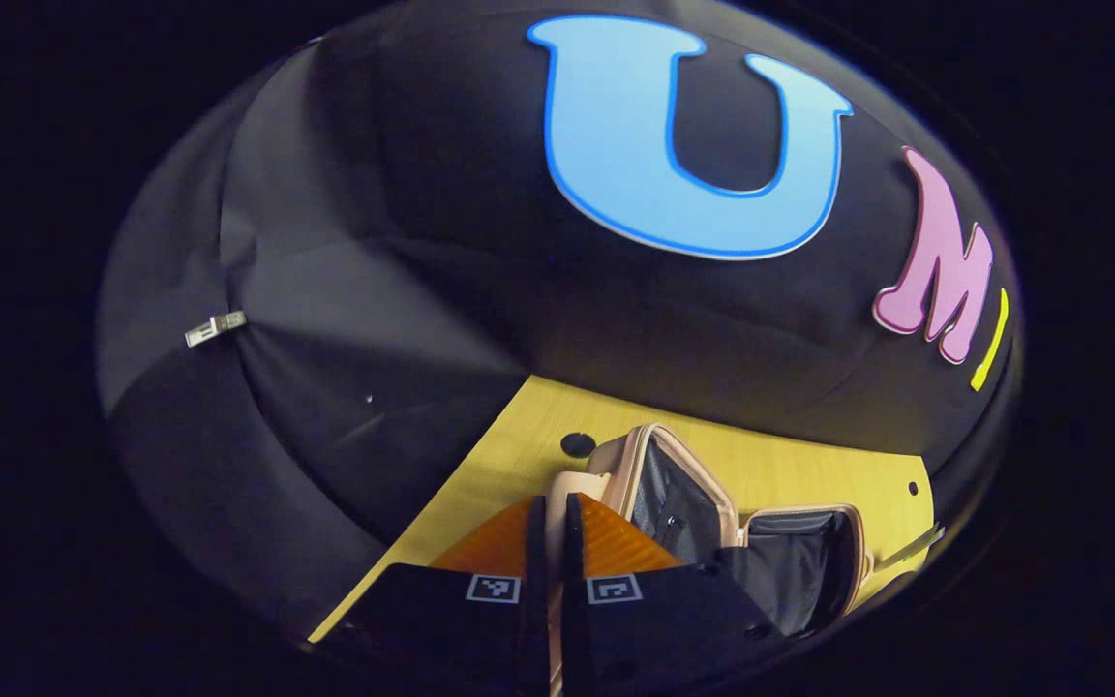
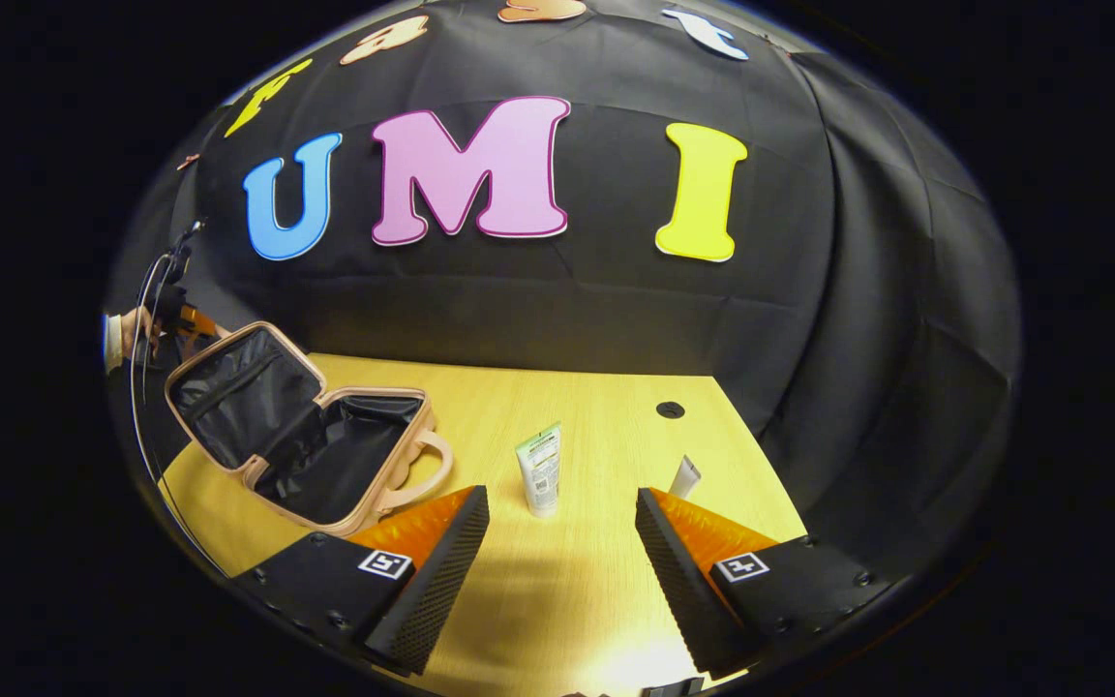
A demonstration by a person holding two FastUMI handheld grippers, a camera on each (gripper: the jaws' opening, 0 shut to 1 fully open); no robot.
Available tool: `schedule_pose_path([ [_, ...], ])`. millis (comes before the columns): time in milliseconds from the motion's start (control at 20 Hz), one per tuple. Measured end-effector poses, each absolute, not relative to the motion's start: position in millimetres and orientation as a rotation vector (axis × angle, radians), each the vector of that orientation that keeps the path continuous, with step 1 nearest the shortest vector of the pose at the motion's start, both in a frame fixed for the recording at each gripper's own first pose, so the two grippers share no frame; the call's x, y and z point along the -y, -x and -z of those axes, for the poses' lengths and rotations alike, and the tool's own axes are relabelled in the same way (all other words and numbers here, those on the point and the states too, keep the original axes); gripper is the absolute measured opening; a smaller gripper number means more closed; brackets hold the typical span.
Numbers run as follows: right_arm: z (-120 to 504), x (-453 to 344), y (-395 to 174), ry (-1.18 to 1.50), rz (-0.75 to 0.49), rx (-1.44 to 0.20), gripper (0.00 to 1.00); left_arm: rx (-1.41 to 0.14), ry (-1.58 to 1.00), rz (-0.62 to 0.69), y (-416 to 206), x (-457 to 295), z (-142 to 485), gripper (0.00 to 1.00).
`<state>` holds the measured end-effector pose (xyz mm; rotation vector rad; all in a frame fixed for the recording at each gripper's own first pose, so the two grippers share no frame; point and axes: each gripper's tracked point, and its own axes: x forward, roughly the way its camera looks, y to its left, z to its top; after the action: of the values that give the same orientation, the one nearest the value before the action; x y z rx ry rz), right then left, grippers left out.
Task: First open the suitcase, pack the skin care products into it, and then close the suitcase.
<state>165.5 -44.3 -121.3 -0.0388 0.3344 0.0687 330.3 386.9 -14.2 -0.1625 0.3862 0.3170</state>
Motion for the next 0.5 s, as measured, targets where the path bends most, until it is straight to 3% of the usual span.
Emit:
schedule_pose_path([
  [350, 141.0, 43.2, -157.8, 0.045, -0.023, -0.378, 0.97, -0.517, 0.189, -0.389, -359.6, -452.5, 125.2, 0.11],
  [450, 141.5, 47.4, -157.8, 0.036, -0.007, -0.372, 0.97, -0.506, 0.124, -0.448, -350.5, -463.6, 129.7, 0.16],
  [500, 140.0, 49.7, -157.7, 0.028, 0.003, -0.365, 0.97, -0.47, 0.078, -0.47, -346.9, -468.8, 119.7, 0.29],
])
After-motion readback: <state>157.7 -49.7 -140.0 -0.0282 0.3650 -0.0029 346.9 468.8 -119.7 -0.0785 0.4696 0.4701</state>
